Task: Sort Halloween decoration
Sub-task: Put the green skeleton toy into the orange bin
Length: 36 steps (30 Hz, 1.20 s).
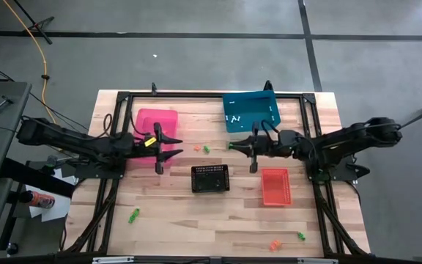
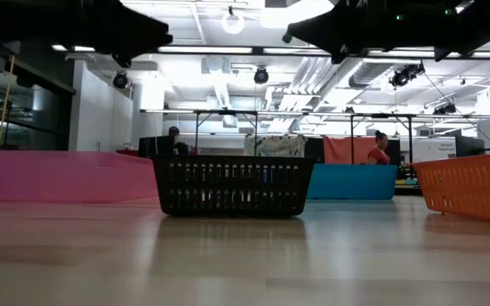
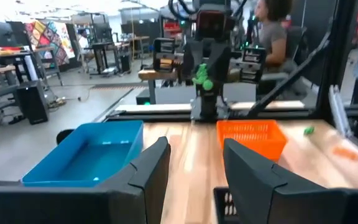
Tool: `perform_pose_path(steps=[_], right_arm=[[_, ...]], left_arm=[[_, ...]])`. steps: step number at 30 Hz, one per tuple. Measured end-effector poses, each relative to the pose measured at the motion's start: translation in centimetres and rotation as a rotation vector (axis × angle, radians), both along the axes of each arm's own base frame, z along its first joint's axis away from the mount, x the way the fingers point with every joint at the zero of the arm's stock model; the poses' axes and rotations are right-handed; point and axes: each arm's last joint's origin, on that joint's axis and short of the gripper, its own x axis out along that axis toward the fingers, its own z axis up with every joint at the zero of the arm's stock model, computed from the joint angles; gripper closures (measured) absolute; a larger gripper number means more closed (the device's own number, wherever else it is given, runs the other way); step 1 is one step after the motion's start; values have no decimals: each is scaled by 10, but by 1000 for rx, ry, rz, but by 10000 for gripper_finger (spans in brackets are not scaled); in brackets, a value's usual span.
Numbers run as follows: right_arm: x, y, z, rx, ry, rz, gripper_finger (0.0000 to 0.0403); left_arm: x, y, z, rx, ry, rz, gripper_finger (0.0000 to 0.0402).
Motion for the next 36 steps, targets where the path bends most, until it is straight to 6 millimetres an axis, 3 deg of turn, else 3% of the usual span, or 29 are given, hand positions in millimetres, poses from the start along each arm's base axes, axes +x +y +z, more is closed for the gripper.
perform_pose_path(steps=[31,36], right_arm=[[1,2,-7,27,69,72,398],[-1,7,-15,194,165,135,398]], left_arm=[[4,-1,-4,22,25,-1,261],[4,-1,-4,22,25,-1,261]])
